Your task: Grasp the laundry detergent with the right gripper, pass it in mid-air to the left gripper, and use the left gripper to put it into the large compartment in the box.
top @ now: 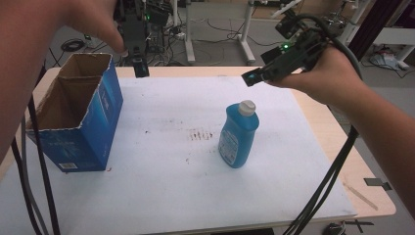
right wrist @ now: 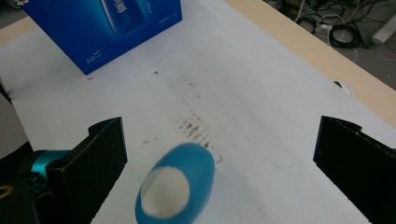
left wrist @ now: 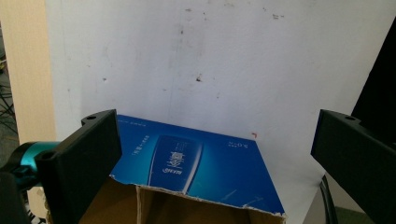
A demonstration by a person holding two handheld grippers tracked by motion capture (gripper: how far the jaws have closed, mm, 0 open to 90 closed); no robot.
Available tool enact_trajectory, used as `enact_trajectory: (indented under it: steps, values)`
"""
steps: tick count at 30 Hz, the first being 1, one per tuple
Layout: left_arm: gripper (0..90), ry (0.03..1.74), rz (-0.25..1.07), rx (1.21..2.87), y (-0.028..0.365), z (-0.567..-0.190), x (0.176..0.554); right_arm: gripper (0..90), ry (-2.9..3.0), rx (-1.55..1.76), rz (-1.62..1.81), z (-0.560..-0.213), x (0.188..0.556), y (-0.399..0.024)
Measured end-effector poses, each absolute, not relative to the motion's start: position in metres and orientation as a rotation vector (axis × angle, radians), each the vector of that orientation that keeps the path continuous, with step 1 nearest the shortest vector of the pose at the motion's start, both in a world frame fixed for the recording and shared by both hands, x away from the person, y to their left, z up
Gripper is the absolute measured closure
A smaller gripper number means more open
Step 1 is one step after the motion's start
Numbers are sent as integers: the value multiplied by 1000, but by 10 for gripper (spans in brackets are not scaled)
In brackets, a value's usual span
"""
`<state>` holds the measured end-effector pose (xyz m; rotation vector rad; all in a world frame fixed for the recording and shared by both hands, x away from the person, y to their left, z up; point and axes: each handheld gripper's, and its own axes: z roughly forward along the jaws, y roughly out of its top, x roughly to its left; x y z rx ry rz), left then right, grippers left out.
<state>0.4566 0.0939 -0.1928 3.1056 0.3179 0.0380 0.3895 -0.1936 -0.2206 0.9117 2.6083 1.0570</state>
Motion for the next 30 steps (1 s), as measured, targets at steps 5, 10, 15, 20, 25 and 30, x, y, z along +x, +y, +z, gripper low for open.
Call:
enact_trajectory:
  steps: [5, 10, 15, 20, 25, 30]
  values:
    - [17, 314, 43, 3112, 92, -193, 454, 19, 2542, 946, 1113, -223, 366, -222]
    - [17, 308, 45, 3115, 92, -193, 452, 19, 2503, 960, 1144, -228, 350, -237]
    - [17, 322, 48, 3110, 95, -192, 450, 19, 2457, 996, 1187, -243, 335, -252]
    - [17, 329, 49, 3113, 99, -191, 449, 19, 2437, 1014, 1212, -256, 325, -257]
    - [17, 328, 58, 3107, 101, -190, 446, 18, 2394, 998, 1251, -266, 306, -260]
    - [17, 326, 52, 3110, 102, -191, 445, 18, 2324, 994, 1272, -281, 284, -258]
